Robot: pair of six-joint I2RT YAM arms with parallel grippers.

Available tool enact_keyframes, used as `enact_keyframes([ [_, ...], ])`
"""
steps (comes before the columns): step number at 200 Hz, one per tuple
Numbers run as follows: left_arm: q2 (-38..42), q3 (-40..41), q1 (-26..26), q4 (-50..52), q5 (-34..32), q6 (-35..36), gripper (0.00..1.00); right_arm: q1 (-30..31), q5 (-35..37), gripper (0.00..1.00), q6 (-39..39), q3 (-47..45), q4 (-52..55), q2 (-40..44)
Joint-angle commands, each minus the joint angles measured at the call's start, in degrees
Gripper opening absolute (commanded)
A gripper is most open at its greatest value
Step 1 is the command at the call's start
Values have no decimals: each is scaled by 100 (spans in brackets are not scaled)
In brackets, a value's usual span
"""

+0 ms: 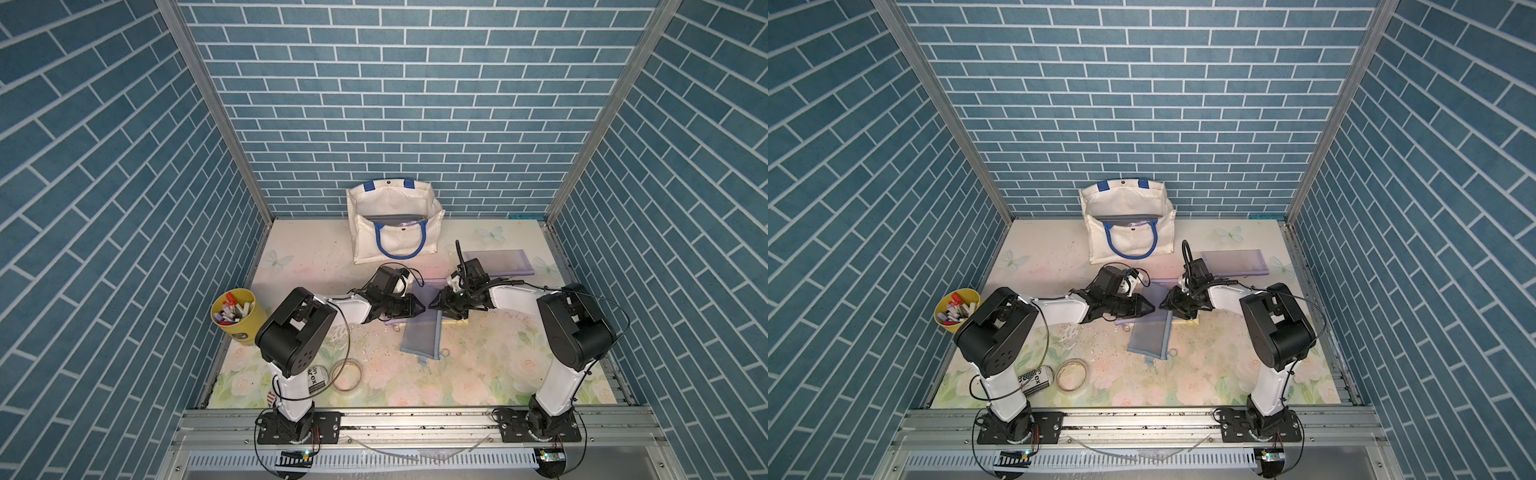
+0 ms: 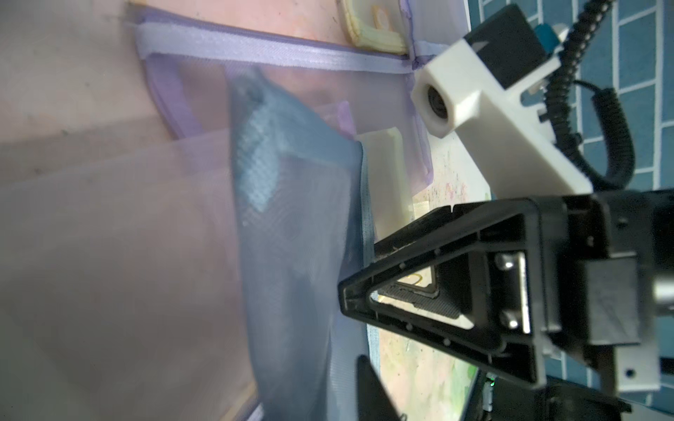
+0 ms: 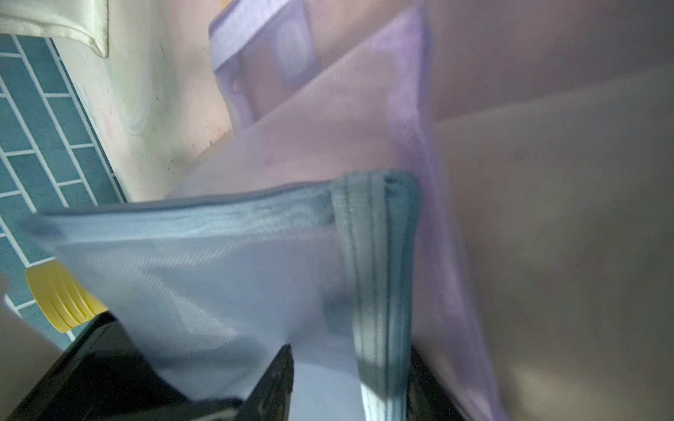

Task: Put the pencil pouch into the canvas bag
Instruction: Pick up the pencil pouch, then place the pencil pouch in the canvas bag.

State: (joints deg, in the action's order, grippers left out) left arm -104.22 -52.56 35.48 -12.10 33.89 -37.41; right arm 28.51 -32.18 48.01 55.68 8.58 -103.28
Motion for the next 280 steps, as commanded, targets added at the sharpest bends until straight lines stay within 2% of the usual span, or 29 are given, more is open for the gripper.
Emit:
enact_keyframes([
  [1, 437, 22, -22, 87, -14, 115, 2, 41, 66, 48, -20, 230, 336, 171],
  [4, 516, 5, -24, 177, -39, 174, 0, 40, 87, 48, -53, 253, 405, 215],
  [38, 1690, -536, -33, 1684, -550, 1505, 0, 45, 5, 52, -482, 683, 945, 704],
  [59, 2018, -1425, -48, 3020, -945, 2667, 0, 30, 204, 58, -725, 1165, 1473, 911],
  [75, 1939, -2277, -133, 3819, -1207, 3216, 0, 30, 293, 65, -821, 1570, 1770, 971],
  [101, 1469, -3822, -247, 4565, -1640, 3866, 0, 32, 414, 74, -959, 2244, 2379, 966],
  [114, 1188, -4587, -282, 4603, -1875, 4155, 0, 32, 504, 78, -1029, 2479, 2671, 988],
  [134, 729, -5636, -366, 4455, -1841, 4761, 0, 30, 573, 81, -1136, 2707, 3139, 1012],
  [161, 15, -6747, -433, 4172, -2171, 5785, 0, 29, 623, 83, -1138, 2734, 3528, 1141],
  [204, -1733, -9479, -489, 4597, -2731, 7246, 0, 23, 676, 88, -1130, 2590, 3868, 1394],
  [217, -1943, -9531, -554, 4353, -2830, 7551, 0, 6, 695, 89, -1203, 2508, 3974, 1479],
  [231, -2220, -9643, -593, 4275, -3247, 7851, 0, -36, 674, 89, -1235, 2369, 3995, 1567],
  [251, -2597, -9894, -706, 4346, -3587, 7849, 0, -114, 559, 88, -1299, 2261, 4006, 1560],
  [264, -2588, -9619, -763, 4158, -3698, 7817, 0, -152, 499, 89, -1352, 2314, 4032, 1504],
  [280, -2407, -8916, -831, 3798, -3726, 7885, 0, -179, 470, 89, -1382, 2410, 4033, 1428],
])
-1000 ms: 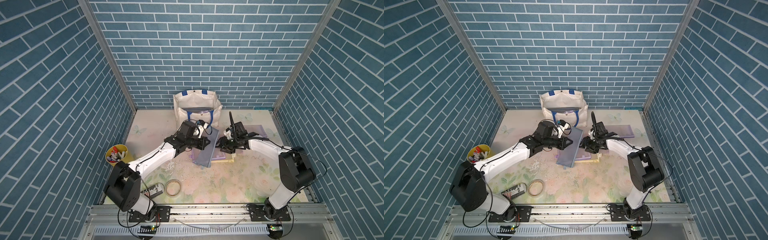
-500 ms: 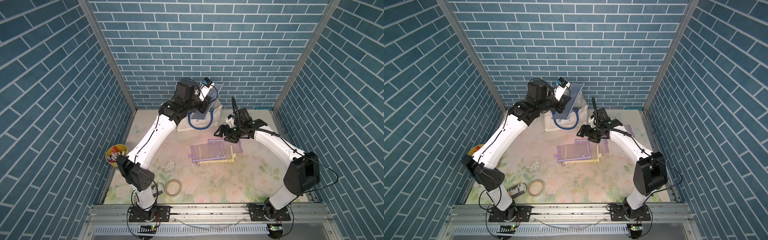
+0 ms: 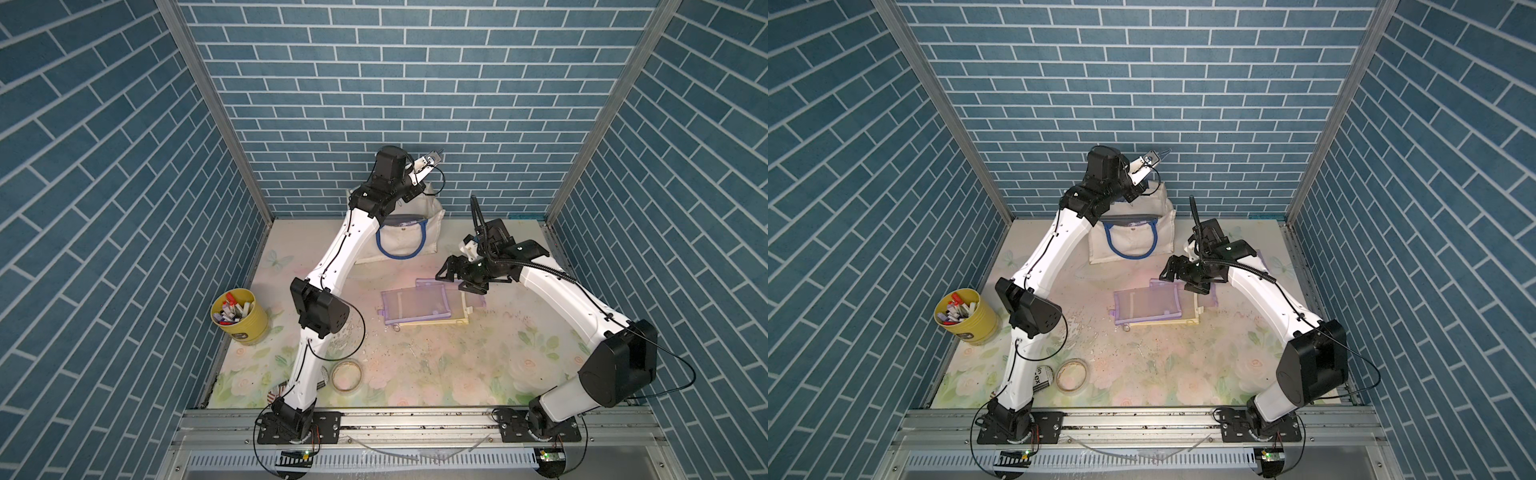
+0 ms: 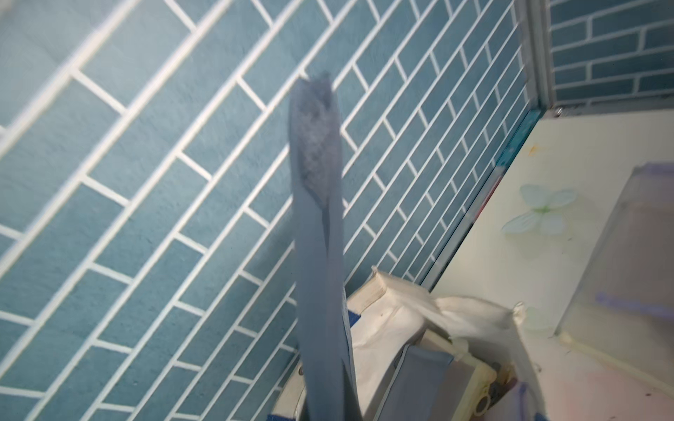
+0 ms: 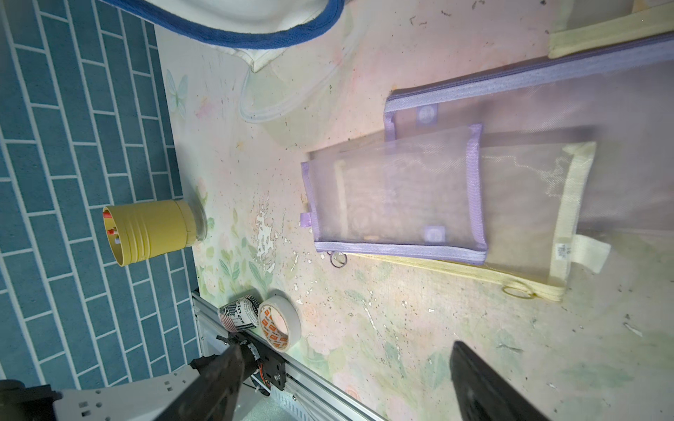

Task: Put the pencil pouch into the canvas bag
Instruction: Place the pencil pouch in the canvas bag.

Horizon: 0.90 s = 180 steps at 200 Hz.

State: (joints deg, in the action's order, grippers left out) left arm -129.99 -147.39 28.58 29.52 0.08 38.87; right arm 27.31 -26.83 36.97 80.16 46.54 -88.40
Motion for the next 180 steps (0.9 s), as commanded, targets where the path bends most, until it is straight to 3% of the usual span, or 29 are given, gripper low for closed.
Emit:
enact_keyframes([
  [1, 178, 600, -141, -375, -348, 259, 0, -63, -67, 89, -278, -28, 239, -66],
  [48, 466, 1928, -256, -484, -135, 387, 0, -77, -43, 89, -172, -134, 126, 69],
  [76, 412, 2201, -264, -473, -174, 361, 1, -86, -31, 89, -43, -394, 47, 261],
  [92, 411, 2264, -273, -491, -121, 230, 14, -86, 5, 89, -32, -388, 43, 303],
  [106, 452, 2247, -271, -486, -65, 106, 43, -92, 22, 89, -23, -327, 41, 282],
  [122, 514, 2154, -273, -429, -18, -55, 65, -96, 36, 89, -5, -250, -11, 206],
  [161, 1028, 2014, -273, -56, 14, -513, 76, -95, 20, 89, 189, -220, -429, -4],
  [180, 1547, 2276, -274, -7, 144, -1178, 79, -94, 81, 89, 291, -210, -690, -176],
])
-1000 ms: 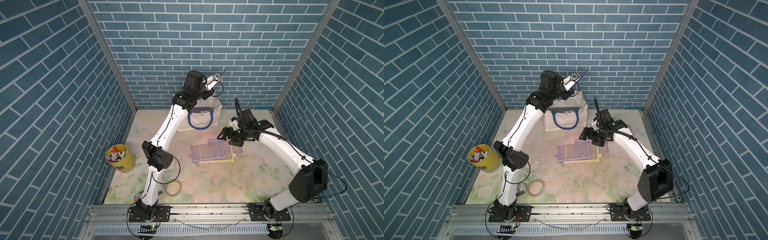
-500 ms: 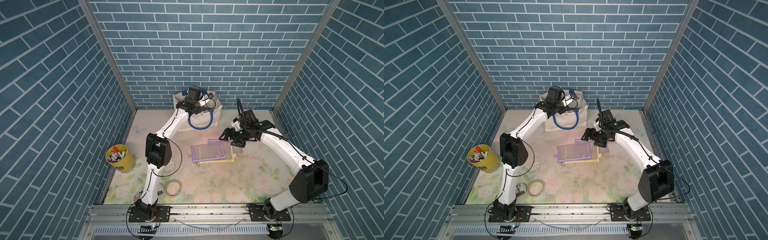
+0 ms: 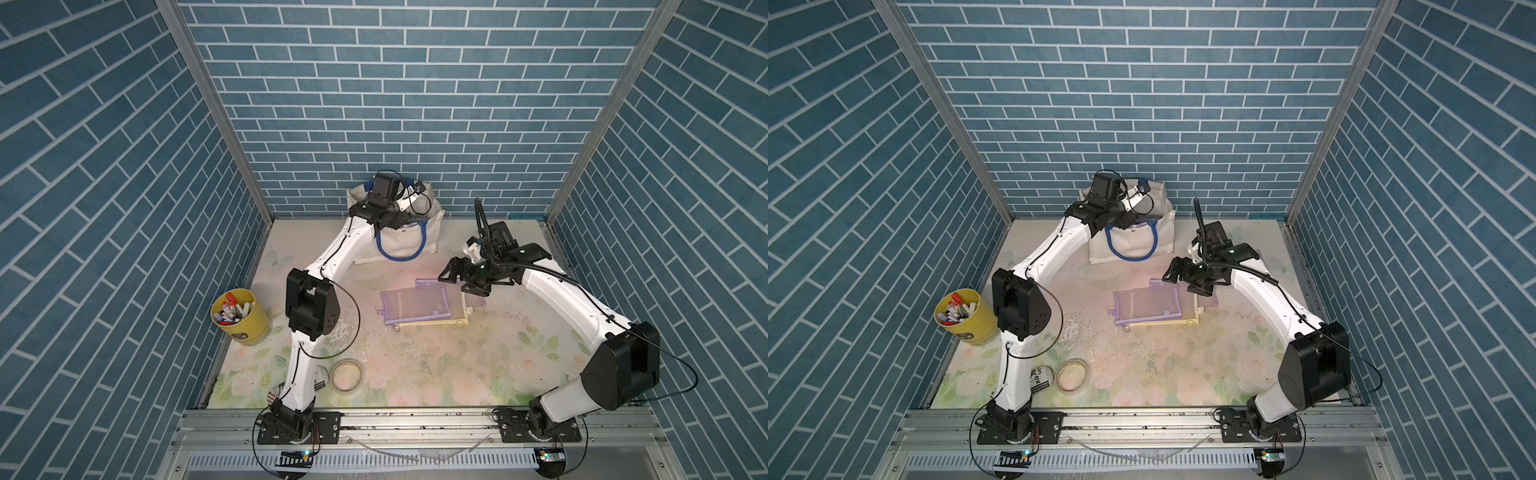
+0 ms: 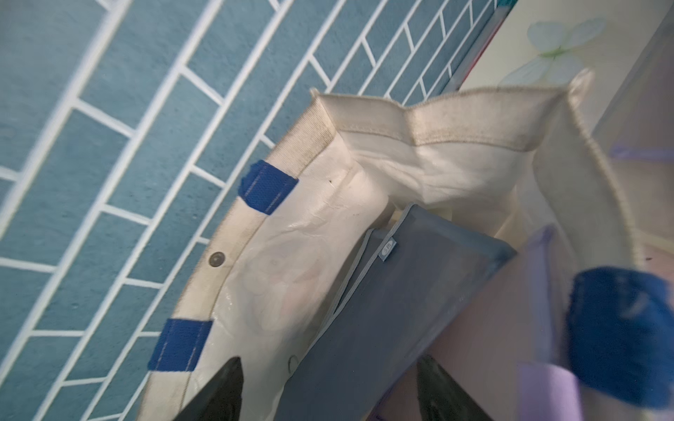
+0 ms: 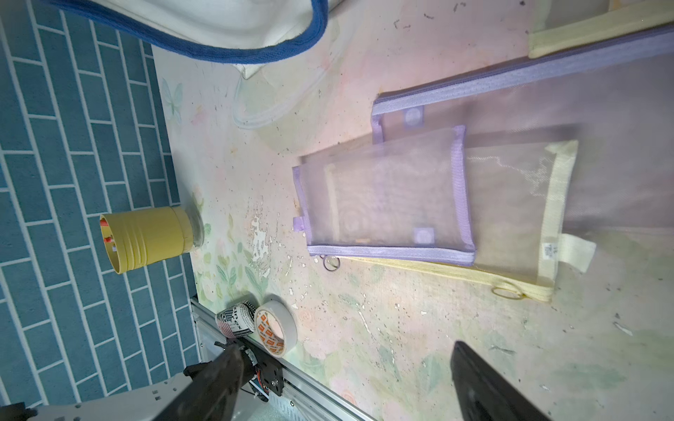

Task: Put the pencil pouch into the canvas bag
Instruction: Place the pencil pouch in the canvas bag, then pick up the pencil pouch.

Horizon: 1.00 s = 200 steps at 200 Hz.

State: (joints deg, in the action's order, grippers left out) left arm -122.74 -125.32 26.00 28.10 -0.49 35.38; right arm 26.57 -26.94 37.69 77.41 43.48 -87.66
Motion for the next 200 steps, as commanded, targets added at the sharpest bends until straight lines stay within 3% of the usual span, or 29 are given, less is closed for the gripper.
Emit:
enact_keyframes([
  [1, 848, 82, -7, 130, 213, -874, 80, -24, 92, 89, 224, 65, -398, -264],
  [26, 1744, 924, 108, -22, 500, -2156, 82, -39, 106, 89, 192, 298, -625, -749],
  [55, 3235, 3108, 143, -576, 1201, -3800, 86, -175, 37, 88, 129, 711, -845, -1616],
  [83, 4259, 4627, 307, -125, 1827, -4382, 90, -253, 7, 86, -52, 1331, -918, -2497],
  [108, 4889, 5914, 318, -350, 2229, -5108, 90, -278, -91, 85, -212, 2047, -759, -3229],
  [146, 4993, 7342, 314, -1104, 2245, -5975, 91, -284, -124, 83, -257, 2382, -686, -3699],
  [163, 4791, 7854, 310, -1777, 2274, -6238, 91, -284, -54, 83, -180, 2062, -774, -3613],
  [200, 4020, 8108, 310, -2473, 2402, -6611, 91, -275, -104, 81, 28, 1027, -1379, -3221],
])
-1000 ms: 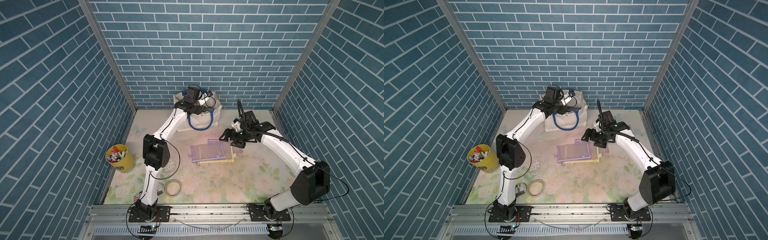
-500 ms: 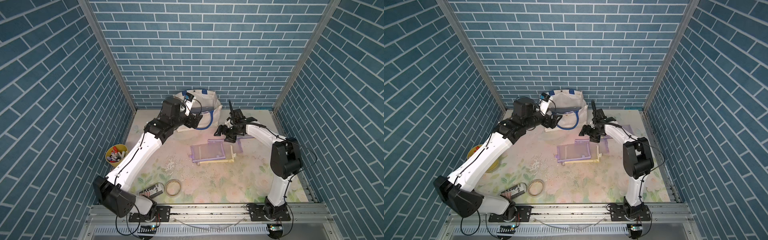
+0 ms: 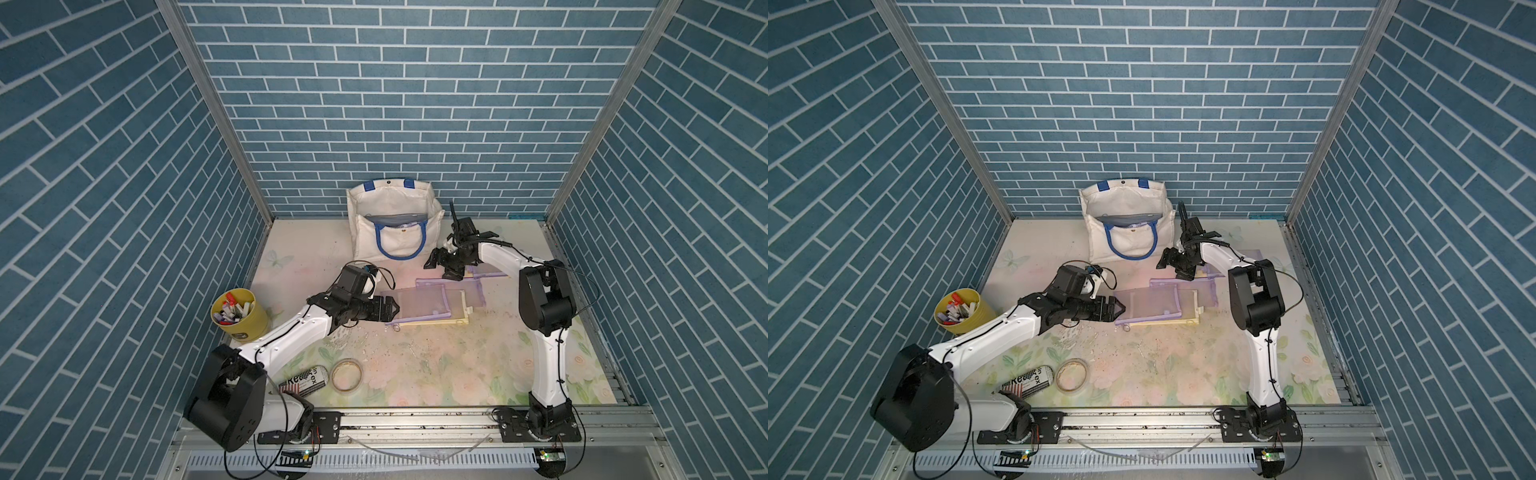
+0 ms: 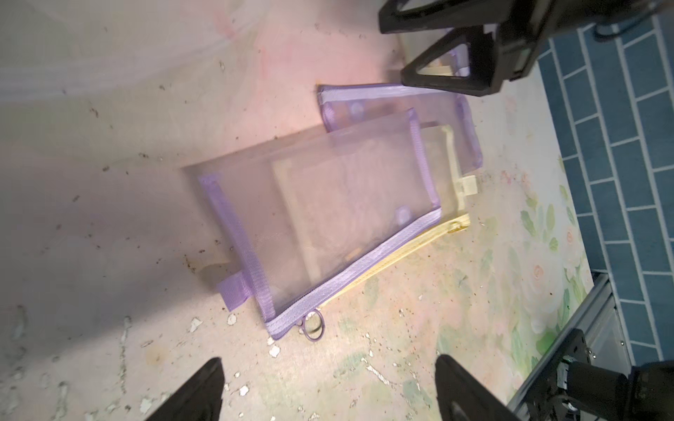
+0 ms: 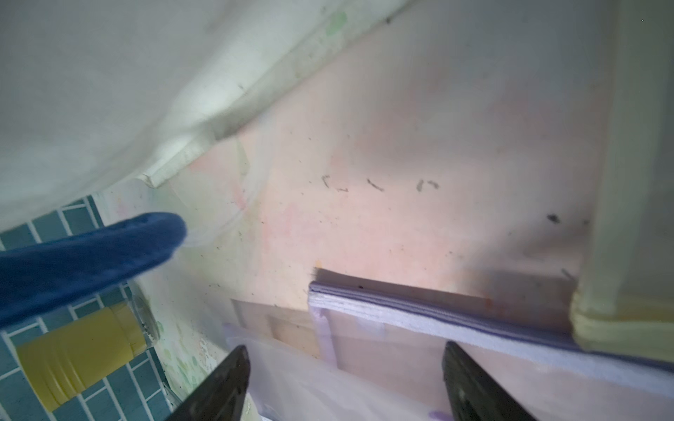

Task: Put the pencil pouch into the canvas bag
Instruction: Pick up the pencil pouch.

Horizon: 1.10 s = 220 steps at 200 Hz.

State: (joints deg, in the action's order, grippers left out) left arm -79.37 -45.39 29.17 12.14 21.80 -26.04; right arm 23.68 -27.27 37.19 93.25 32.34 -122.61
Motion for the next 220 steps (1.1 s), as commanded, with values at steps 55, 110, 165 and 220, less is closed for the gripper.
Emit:
enact_keyframes([
  [55, -1266, 522, 37, -2426, 384, -1373, 91, 79, -387, 74, 246, -1307, -976, 542],
  [110, -1851, 724, 98, -3308, 406, -1933, 90, 248, -664, 49, 220, -1535, -1294, 839],
  [165, -1905, 733, 153, -3433, 321, -2003, 89, 321, -657, 14, 190, -1800, -1334, 1281],
  [220, -1007, 301, 142, -1928, 69, -1042, 90, 321, -634, 0, -500, -1749, -777, 1970],
])
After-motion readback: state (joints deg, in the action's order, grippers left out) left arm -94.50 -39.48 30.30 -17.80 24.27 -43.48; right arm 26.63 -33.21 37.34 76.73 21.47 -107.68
